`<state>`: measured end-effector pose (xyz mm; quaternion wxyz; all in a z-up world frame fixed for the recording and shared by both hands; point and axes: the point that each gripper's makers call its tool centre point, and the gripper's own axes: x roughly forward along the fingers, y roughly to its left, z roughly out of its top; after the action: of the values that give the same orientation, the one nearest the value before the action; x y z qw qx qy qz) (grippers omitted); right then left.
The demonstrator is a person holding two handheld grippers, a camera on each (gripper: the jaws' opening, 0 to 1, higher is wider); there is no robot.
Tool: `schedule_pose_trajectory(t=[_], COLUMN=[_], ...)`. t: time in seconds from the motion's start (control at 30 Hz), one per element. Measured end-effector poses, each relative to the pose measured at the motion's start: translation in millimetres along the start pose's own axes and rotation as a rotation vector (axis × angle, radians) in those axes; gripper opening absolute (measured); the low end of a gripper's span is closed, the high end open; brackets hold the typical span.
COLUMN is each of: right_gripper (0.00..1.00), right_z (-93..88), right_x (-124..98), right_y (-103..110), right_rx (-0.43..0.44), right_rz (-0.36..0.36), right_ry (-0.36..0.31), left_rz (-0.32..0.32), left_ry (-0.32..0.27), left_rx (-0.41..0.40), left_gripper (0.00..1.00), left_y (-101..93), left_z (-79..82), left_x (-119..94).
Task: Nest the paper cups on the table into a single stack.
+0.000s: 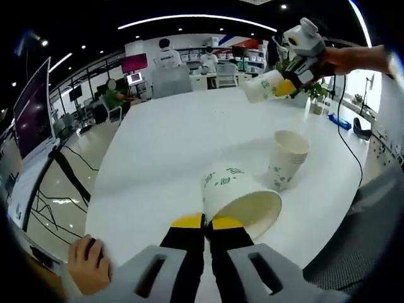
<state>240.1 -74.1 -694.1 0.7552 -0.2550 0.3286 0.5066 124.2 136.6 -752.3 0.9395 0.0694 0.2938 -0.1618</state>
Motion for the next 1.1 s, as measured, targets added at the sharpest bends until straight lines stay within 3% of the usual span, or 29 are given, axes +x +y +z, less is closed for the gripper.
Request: schedule_pose_trajectory(t=[0.6, 1.1], right_gripper=[0.0, 0.0], right_z=[-14.5, -34.7], right_x=[-11, -6], right_y=[69, 86], right_rx=[-0.142, -0.201], right_rz=[0.102, 0.139], right_ry=[0.09, 0.164], left_rz=[-0.029, -0.045], left_ry=[-0.017, -0.019], left_rx=[-0.024, -0.045], left_gripper=[0.0, 0.0], left_y=[-15.9, -28.9], left_z=[1.6, 1.2], left_x=[6, 3])
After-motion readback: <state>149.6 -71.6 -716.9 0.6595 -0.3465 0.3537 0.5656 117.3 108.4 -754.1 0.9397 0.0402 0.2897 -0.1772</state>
